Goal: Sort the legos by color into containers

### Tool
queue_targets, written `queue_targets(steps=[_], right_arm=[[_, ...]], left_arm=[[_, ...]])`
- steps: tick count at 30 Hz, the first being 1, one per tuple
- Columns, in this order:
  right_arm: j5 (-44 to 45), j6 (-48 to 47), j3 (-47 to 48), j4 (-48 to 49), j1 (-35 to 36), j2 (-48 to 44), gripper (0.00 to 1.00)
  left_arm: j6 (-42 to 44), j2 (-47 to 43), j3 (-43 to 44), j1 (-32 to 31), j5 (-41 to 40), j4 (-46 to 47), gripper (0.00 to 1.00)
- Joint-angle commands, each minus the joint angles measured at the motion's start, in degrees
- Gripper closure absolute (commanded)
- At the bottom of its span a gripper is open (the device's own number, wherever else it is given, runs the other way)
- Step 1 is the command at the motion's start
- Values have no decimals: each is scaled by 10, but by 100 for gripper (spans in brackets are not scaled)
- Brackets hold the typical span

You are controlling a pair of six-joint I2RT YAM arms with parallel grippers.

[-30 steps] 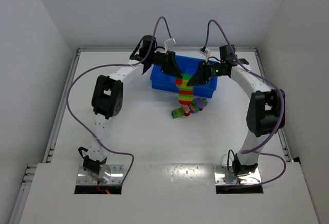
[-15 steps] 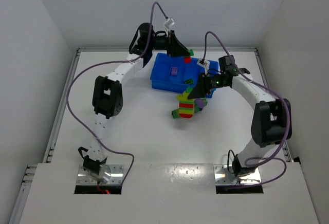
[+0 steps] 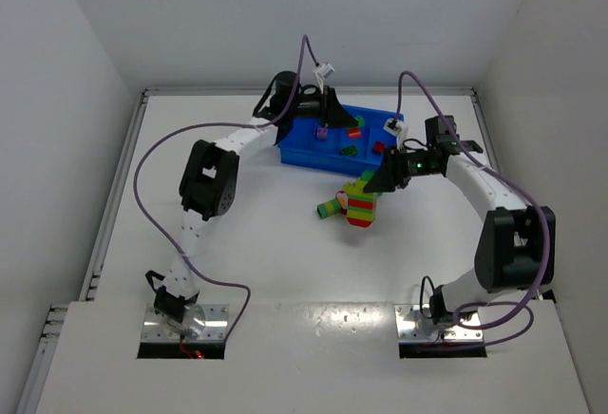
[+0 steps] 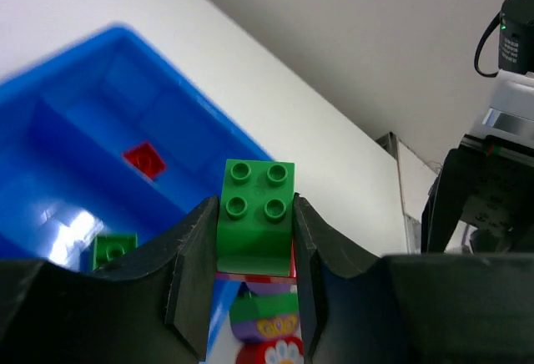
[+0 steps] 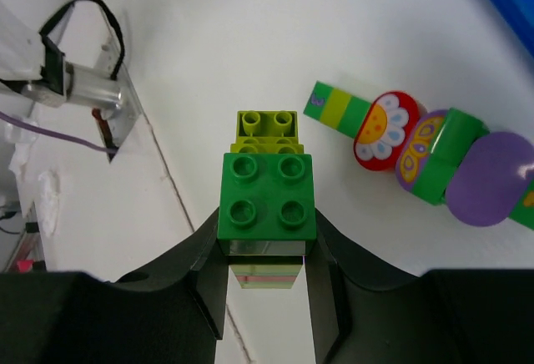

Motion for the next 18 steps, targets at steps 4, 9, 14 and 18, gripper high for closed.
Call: queue_targets(steps=[4, 9, 14, 18], right_arm=[[77, -24, -39, 35, 19, -12, 98], [168, 6, -56, 106, 60, -1, 96], [209, 33, -56, 166, 95, 12, 51], [216, 79, -44, 219, 106, 5, 31]], left_arm=[[-28, -157, -135, 22, -20, 73, 100], [-50, -268, -280, 34, -90, 99, 100], [-64, -336, -380, 46, -152, 90, 100], [-75, -377, -414, 46, -205, 68, 100]])
